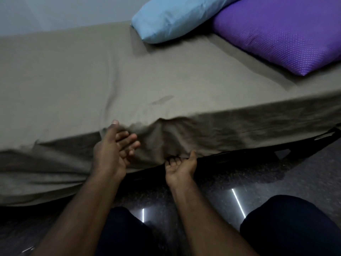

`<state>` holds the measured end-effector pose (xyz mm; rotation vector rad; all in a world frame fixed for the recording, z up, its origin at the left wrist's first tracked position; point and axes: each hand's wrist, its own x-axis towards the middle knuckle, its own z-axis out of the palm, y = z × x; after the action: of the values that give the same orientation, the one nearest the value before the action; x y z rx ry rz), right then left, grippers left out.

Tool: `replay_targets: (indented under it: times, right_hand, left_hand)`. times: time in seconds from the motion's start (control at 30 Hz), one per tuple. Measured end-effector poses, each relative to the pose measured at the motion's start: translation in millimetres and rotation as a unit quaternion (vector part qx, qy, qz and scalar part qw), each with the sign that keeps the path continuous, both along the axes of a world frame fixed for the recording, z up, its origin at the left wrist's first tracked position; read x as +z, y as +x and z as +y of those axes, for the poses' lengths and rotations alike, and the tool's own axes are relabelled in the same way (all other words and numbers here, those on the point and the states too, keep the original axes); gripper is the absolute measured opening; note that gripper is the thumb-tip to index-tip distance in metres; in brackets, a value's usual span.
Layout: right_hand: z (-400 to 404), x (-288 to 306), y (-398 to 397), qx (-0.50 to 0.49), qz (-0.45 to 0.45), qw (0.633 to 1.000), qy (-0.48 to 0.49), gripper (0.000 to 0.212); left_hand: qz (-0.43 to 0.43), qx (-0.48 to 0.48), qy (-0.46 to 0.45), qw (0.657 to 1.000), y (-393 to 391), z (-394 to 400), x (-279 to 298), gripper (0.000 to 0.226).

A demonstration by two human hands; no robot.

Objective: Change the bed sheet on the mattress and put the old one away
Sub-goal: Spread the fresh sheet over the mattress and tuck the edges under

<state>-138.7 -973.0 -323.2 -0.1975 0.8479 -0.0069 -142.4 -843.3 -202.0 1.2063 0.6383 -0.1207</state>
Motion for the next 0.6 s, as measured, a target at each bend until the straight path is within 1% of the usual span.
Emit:
replay_targets:
  times: [0.1, 0.17, 0.23, 0.3, 0.33, 0.4, 0.43, 0.6]
  right_hand:
    - [4.0, -1.5, 5.5, -0.003, -0.003, 1.000, 0.016, 0.076]
    - [5.9, -4.7, 8.0, -0.006, -0.010, 1.000, 0.027, 0.078]
    - [9.1, -2.9, 10.4, -0.014, -0.032, 0.999, 0.036, 0.073]
    - [16.7, -1.0, 17.5, -0.037, -0.067, 0.996, 0.054, 0.066]
    - [22.7, -0.8, 24.3, -0.053, -0.091, 0.992, 0.061, 0.065]
    - [31.3, -3.5, 36.5, -0.096, -0.132, 0.985, 0.063, 0.071]
    - [33.0, -5.3, 38.6, -0.102, -0.138, 0.984, 0.057, 0.074]
    - [36.7, -20.4, -3.8, -0.029, -0.089, 0.995, 0.032, 0.071]
  left_hand:
    - [0.016, -0.002, -0.051, 0.999, 13.4, 14.0, 3.9, 0.049]
    - [0.023, 0.004, -0.054, 0.998, 20.8, 14.5, 3.7, 0.045]
    - [0.003, 0.034, -0.049, 0.998, 25.8, 11.5, 6.2, 0.034]
    - [-0.022, 0.073, -0.032, 0.997, 27.6, 9.0, 11.7, 0.031]
    - [-0.034, 0.083, -0.021, 0.996, 27.7, 9.3, 15.3, 0.031]
    - [-0.041, 0.075, -0.001, 0.996, 26.1, 10.5, 16.8, 0.031]
    - [-0.039, 0.066, 0.005, 0.997, 26.0, 11.8, 15.1, 0.030]
    - [-0.023, 0.053, -0.023, 0.998, 31.1, 17.4, 18.0, 0.030]
